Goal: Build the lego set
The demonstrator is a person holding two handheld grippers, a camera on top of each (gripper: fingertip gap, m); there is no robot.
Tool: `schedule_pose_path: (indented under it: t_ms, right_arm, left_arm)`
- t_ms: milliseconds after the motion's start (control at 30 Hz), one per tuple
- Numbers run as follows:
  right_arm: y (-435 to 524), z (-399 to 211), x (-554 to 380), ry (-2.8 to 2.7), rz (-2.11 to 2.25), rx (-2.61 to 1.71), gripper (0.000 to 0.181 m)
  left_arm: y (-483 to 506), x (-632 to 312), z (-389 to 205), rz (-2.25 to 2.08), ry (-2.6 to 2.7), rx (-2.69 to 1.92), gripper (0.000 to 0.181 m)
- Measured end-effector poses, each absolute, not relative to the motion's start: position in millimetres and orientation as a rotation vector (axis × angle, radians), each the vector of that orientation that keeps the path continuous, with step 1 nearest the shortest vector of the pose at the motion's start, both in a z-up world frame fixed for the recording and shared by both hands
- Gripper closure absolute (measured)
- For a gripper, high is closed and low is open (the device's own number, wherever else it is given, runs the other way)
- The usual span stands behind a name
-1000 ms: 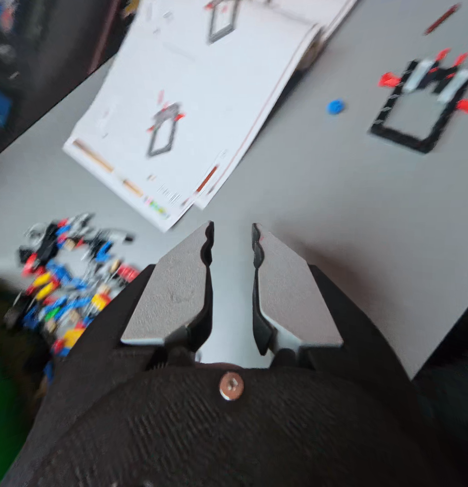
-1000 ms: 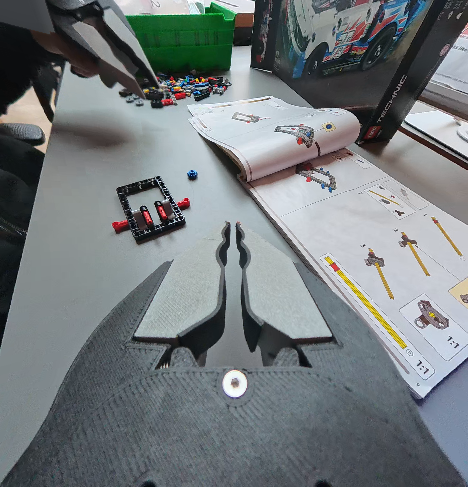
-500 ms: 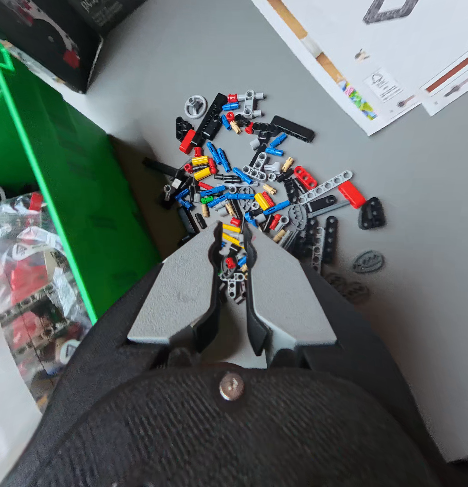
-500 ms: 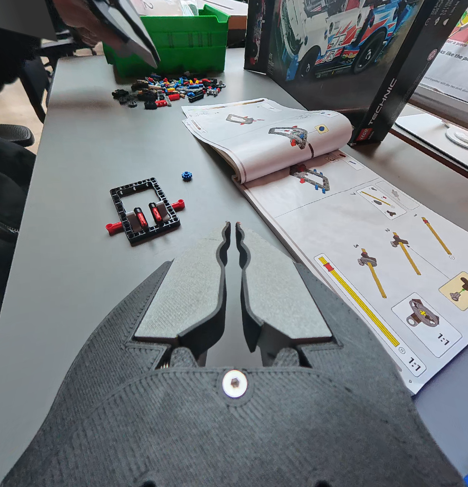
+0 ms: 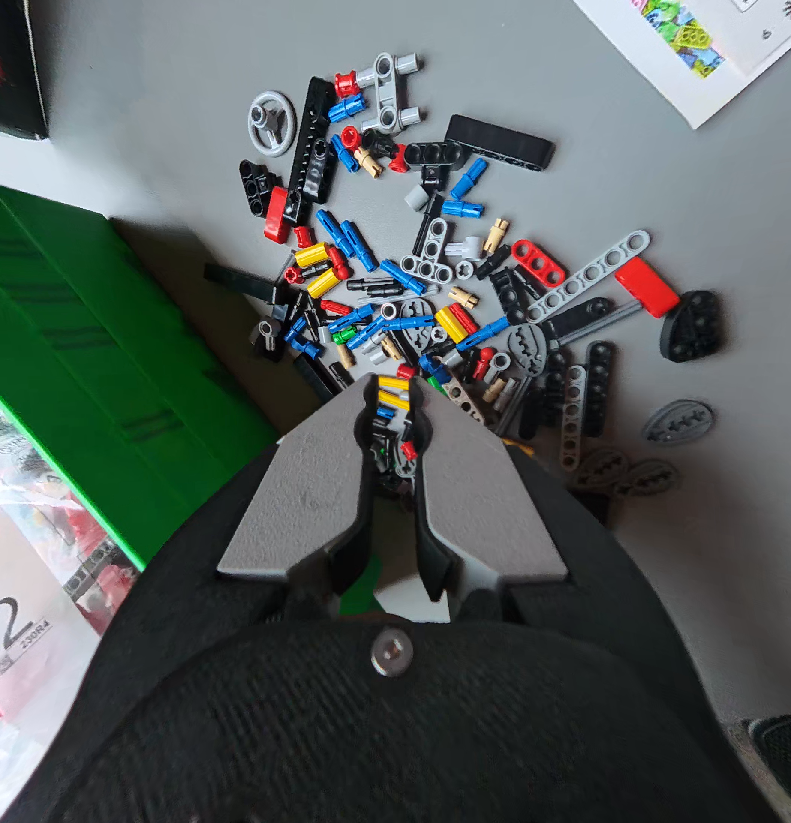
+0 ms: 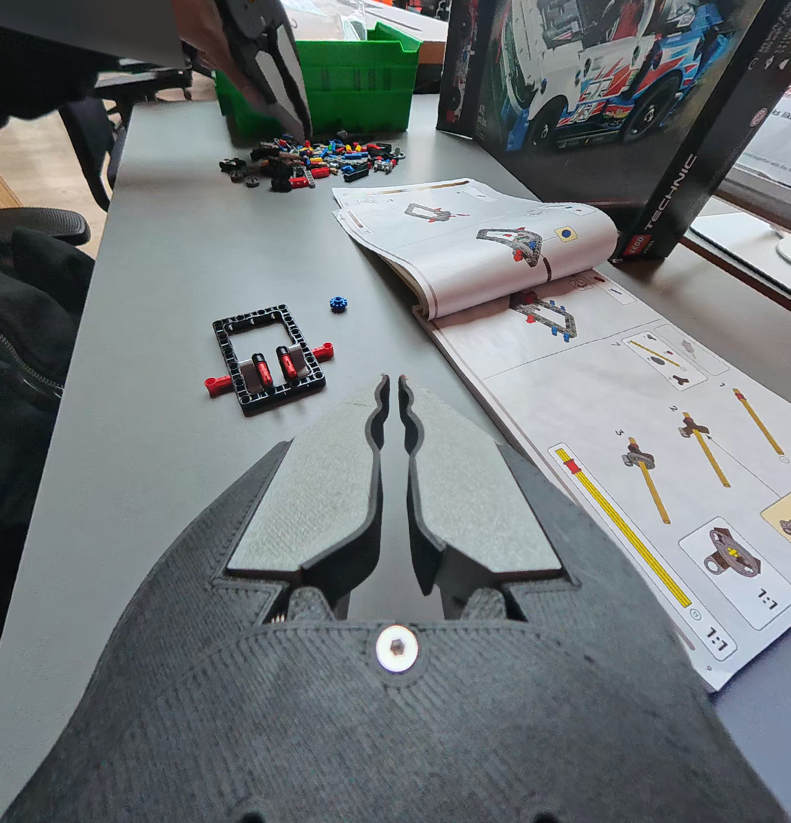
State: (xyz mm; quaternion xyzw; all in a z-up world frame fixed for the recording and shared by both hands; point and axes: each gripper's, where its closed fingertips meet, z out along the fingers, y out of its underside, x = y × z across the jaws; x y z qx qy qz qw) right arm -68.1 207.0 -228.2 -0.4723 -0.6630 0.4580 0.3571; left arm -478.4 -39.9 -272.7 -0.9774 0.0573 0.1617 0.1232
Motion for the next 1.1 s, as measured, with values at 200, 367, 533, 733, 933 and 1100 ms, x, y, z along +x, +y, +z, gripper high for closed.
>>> schedule_pose_path:
  t_ms: [200,367,533,733,933,1100]
  right_arm:
    - [205.0,-226.8,-67.6,-1.712,1.195,-1.21,0.181]
    - [204.8,-225.9,-66.9,-1.707,1.2,-1.209,0.181]
    - [203.9,-226.4,-66.9,-1.712,1.201,-1.208,0.181]
    - [203.4,-226.6,-67.0,-1.715,1.203,-1.207,0.181]
    - [203.6,-226.6,-66.8,-1.713,1.202,-1.207,0.181]
    - [203.1,-227.2,-66.9,-1.718,1.201,-1.207,0.181]
  left_arm:
    - [-36.9,-483.8,-276.5,0.462,0.369,-2.991,0.169]
    - [-43.1,-486.8,-285.1,0.42,0.463,-3.1,0.169]
    - [-45.0,-485.0,-285.9,0.373,0.481,-3.121,0.168]
    - [-44.6,-482.6,-286.1,0.311,0.497,-3.128,0.165]
    - [-44.8,-480.6,-291.0,0.251,0.494,-3.159,0.167]
    - [-43.5,-479.2,-291.1,0.229,0.499,-3.163,0.167]
